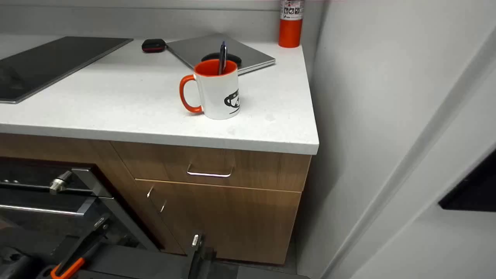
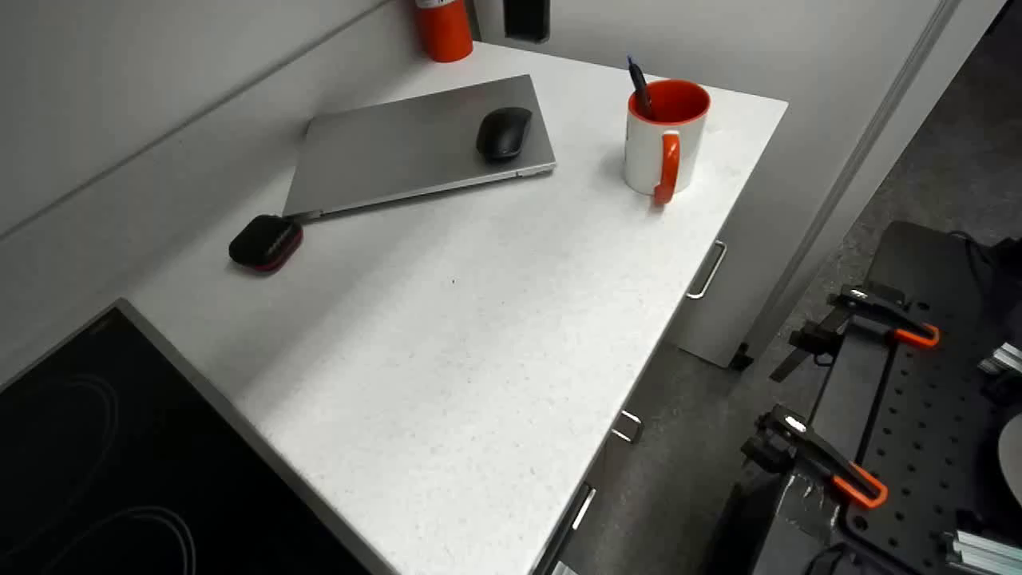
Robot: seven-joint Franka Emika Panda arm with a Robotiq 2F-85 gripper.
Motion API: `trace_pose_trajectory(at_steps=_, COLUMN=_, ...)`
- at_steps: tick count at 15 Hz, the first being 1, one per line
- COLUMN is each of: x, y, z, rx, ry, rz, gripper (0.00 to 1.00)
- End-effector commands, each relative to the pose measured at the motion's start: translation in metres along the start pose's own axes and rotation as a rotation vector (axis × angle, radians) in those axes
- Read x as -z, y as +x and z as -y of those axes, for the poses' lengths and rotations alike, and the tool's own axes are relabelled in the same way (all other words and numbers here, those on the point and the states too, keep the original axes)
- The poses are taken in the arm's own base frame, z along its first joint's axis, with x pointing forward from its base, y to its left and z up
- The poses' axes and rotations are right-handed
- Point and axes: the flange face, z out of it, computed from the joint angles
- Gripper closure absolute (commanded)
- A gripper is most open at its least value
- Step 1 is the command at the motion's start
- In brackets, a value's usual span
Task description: Remove then pen from the cup
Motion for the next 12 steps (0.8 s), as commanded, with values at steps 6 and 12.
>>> trace_pose_trajectory(at_steps=6, x=-0.0001, y=0.0003, z=0.0001, rx=0.000, ry=0.000, rz=0.001, gripper=0.00)
trace_pose_trajectory(at_steps=12, x=-0.0091, y=0.0041, z=-0.0076, rx=-0.015, ry=-0.016, rz=0.006, gripper=0.00)
